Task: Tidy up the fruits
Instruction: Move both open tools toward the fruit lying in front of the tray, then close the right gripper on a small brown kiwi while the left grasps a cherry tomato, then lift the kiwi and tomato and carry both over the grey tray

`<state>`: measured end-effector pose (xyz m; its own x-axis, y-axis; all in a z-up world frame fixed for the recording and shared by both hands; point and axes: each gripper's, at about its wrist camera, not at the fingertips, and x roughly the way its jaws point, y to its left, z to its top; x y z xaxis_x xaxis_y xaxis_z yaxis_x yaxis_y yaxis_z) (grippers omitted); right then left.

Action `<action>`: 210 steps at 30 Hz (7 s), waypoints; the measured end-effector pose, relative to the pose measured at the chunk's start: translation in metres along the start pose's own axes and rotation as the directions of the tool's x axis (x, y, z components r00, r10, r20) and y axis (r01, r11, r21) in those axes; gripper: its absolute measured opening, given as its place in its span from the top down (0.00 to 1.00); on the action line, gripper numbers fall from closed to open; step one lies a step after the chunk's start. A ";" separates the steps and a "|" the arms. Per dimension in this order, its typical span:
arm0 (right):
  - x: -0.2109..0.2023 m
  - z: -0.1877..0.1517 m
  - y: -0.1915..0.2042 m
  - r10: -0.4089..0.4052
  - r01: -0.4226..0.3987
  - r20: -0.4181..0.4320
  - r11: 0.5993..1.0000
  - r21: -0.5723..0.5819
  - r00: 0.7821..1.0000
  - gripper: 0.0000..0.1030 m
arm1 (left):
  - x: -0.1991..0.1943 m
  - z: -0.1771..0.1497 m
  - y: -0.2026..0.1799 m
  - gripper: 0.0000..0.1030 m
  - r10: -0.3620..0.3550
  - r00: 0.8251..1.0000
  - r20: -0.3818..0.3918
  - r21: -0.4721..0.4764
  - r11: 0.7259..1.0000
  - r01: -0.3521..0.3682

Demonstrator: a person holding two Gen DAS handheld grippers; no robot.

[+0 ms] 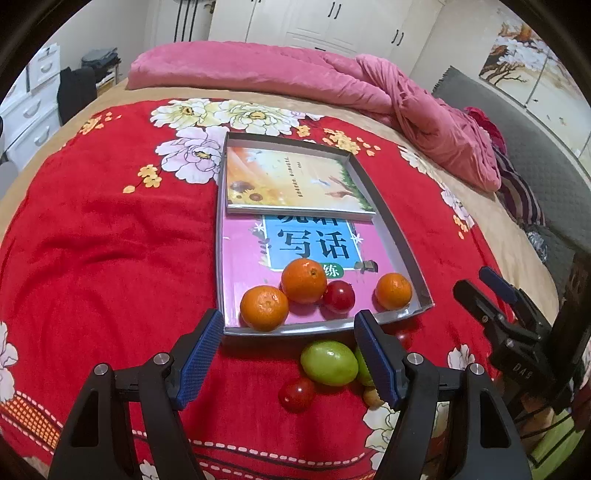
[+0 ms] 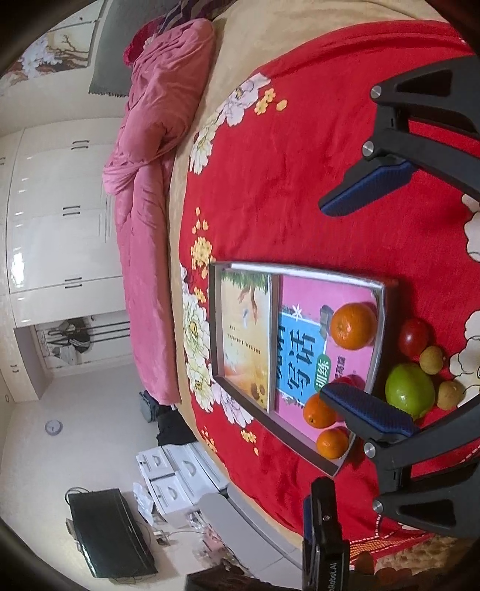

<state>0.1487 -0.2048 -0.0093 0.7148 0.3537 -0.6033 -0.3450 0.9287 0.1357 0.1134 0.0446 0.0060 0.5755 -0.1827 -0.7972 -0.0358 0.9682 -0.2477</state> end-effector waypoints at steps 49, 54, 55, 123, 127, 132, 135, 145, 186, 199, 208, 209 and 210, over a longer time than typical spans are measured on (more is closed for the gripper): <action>-0.003 -0.052 0.048 0.088 -0.095 -0.176 0.995 -0.032 0.981 0.11 | 0.003 -0.028 -0.003 0.27 0.041 0.997 -0.072 0.060 0.998 -0.036; -0.001 -0.058 0.052 0.093 -0.101 -0.204 0.994 -0.031 0.975 0.11 | 0.007 -0.033 -0.004 0.27 0.050 0.995 -0.086 0.074 0.996 -0.044; 0.000 -0.059 0.053 0.093 -0.102 -0.207 0.994 -0.033 0.974 0.11 | 0.008 -0.034 -0.004 0.27 0.055 0.995 -0.088 0.077 0.996 -0.048; 0.025 -0.088 0.085 0.268 -0.322 -0.340 0.940 -0.110 0.901 0.75 | 0.061 -0.059 -0.012 0.64 0.002 0.983 -0.182 0.143 0.989 0.025; 0.025 -0.088 0.085 0.269 -0.322 -0.342 0.940 -0.110 0.900 0.75 | 0.062 -0.058 -0.010 0.70 0.004 0.984 -0.179 0.144 0.989 0.022; 0.023 -0.086 0.086 0.272 -0.324 -0.334 0.940 -0.111 0.903 0.75 | 0.060 -0.058 -0.008 0.71 -0.005 0.985 -0.173 0.133 0.991 0.028; 0.020 -0.083 0.085 0.283 -0.330 -0.315 0.938 -0.108 0.906 0.75 | 0.054 -0.057 -0.005 0.71 -0.014 0.985 -0.170 0.115 0.993 0.034; 0.012 -0.071 0.083 0.304 -0.340 -0.262 0.935 -0.103 0.916 0.75 | 0.035 -0.050 -0.001 0.71 -0.007 0.991 -0.133 0.095 0.995 0.020; -0.020 -0.024 0.029 0.202 -0.205 -0.041 0.976 -0.072 0.978 0.74 | 0.000 -0.012 -0.044 0.71 -0.020 0.999 -0.039 0.122 0.992 0.025; -0.016 -0.009 0.005 0.150 -0.151 -0.013 0.988 -0.030 0.989 0.74 | 0.001 0.011 -0.049 0.71 -0.030 1.000 -0.008 0.104 0.994 0.031; -0.008 -0.004 -0.005 0.132 -0.132 -0.012 0.991 -0.017 0.991 0.74 | 0.025 0.014 -0.052 0.71 -0.006 0.999 -0.036 0.104 0.995 0.010; -0.007 -0.004 -0.006 0.131 -0.131 -0.012 0.991 -0.014 0.991 0.74 | 0.028 0.014 -0.051 0.71 0.002 0.999 -0.039 0.104 0.995 0.002; -0.006 -0.004 -0.006 0.131 -0.131 -0.013 0.991 -0.013 0.991 0.74 | 0.031 0.013 -0.050 0.71 0.015 0.999 -0.041 0.107 0.994 -0.011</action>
<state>0.1437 -0.2128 -0.0095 0.6556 0.4706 -0.5906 -0.4433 0.8729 0.2036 0.1435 -0.0068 0.0010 0.5412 -0.1746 -0.8226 0.0457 0.9829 -0.1785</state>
